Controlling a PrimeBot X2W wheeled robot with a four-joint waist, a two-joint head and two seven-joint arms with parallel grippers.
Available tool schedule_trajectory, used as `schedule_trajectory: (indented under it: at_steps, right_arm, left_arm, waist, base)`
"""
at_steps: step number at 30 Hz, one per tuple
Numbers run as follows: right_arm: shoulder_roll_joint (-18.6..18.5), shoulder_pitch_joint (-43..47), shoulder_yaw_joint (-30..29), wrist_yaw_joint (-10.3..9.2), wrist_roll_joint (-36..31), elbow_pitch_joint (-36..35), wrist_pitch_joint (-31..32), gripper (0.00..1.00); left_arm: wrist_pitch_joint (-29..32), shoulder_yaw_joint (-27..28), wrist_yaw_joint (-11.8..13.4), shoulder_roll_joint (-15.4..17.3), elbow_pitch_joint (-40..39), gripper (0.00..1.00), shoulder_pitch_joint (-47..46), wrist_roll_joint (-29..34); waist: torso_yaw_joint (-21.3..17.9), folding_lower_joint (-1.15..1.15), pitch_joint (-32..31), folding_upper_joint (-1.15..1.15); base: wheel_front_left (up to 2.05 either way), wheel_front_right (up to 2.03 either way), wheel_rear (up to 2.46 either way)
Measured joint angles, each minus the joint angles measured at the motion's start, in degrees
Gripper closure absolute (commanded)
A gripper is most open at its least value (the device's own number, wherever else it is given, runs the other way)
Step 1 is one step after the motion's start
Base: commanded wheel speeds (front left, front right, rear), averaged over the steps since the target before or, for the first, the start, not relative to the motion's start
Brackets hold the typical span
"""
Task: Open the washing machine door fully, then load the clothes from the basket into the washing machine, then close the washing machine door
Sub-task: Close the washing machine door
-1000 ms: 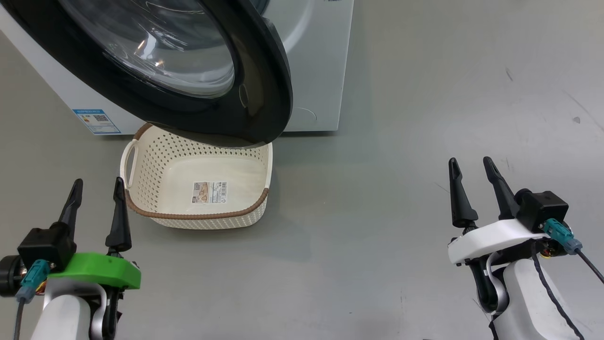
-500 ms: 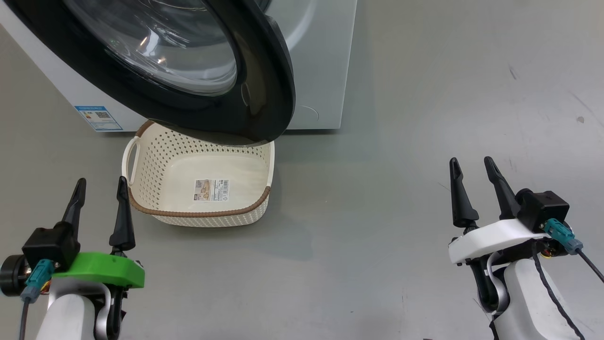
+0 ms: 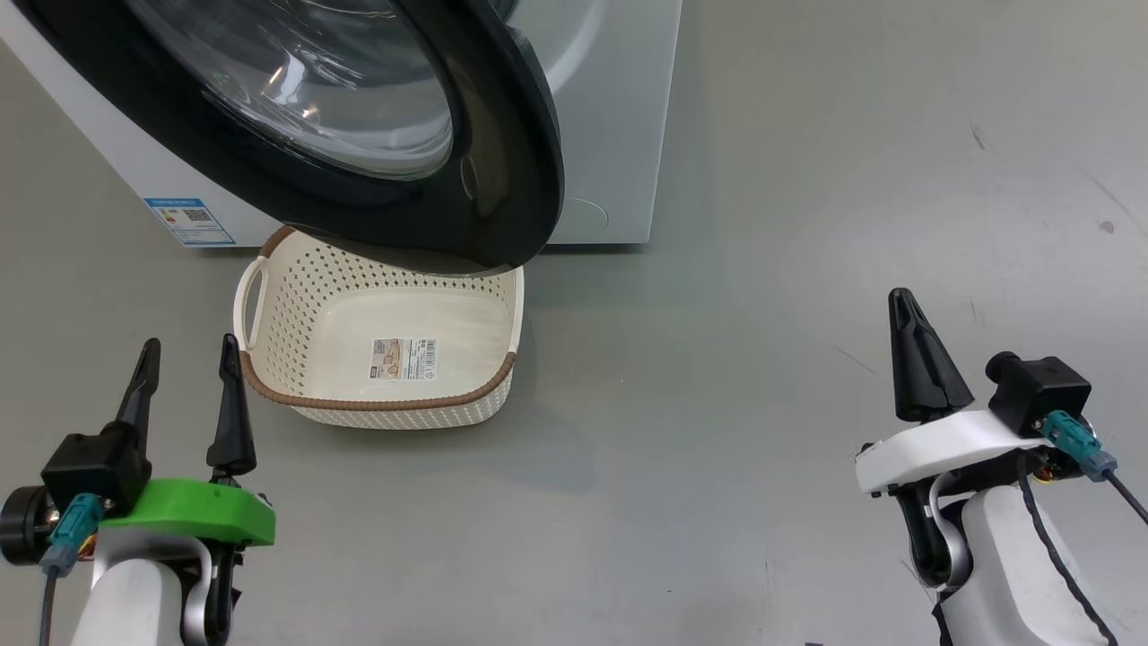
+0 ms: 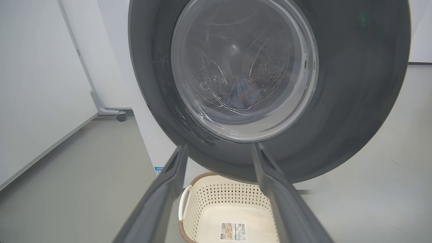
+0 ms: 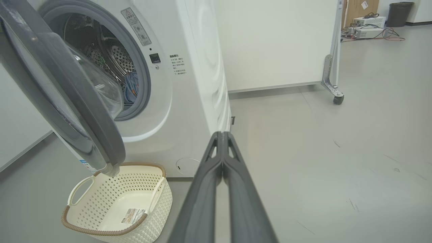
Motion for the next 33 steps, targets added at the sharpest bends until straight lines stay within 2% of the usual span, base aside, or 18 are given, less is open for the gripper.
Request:
schedule_trajectory:
  at_steps: [7, 12, 17, 33]
  right_arm:
    - [0.0, -0.9, 0.4, 0.00, 1.7, -5.6, 0.0, 1.00]
    - [-0.2, -5.5, 7.0, 0.01, 2.6, -14.5, 0.0, 1.00]
    - [-0.4, -7.5, 12.5, 0.01, 3.5, -18.5, 0.0, 1.00]
    - [-3.9, -11.3, 31.8, 0.01, 4.7, -19.8, 0.8, 1.00]
  left_arm:
    - [0.0, 0.0, -0.4, -0.2, 0.1, 0.00, 0.0, 0.5]
    - [0.0, 0.0, -0.5, -0.5, 0.4, 0.00, 0.0, 0.5]
    - [0.0, -0.2, -0.5, -0.8, 0.7, 0.00, 0.0, 0.5]
    - [0.0, -2.3, -1.0, -2.1, 0.8, 0.00, -0.9, 1.0]
  waist:
    - [0.0, 0.00, -0.1, 0.00]
    - [0.0, 0.00, -0.5, 0.00]
    - [0.2, 0.00, -1.1, 0.00]
    - [3.6, 0.00, -0.4, 0.00]
  base:
    - [0.00, 0.00, 0.00]
    - [0.00, 0.00, 0.00]
    - [0.00, 0.00, 0.00]
    - [0.00, 0.00, 0.00]
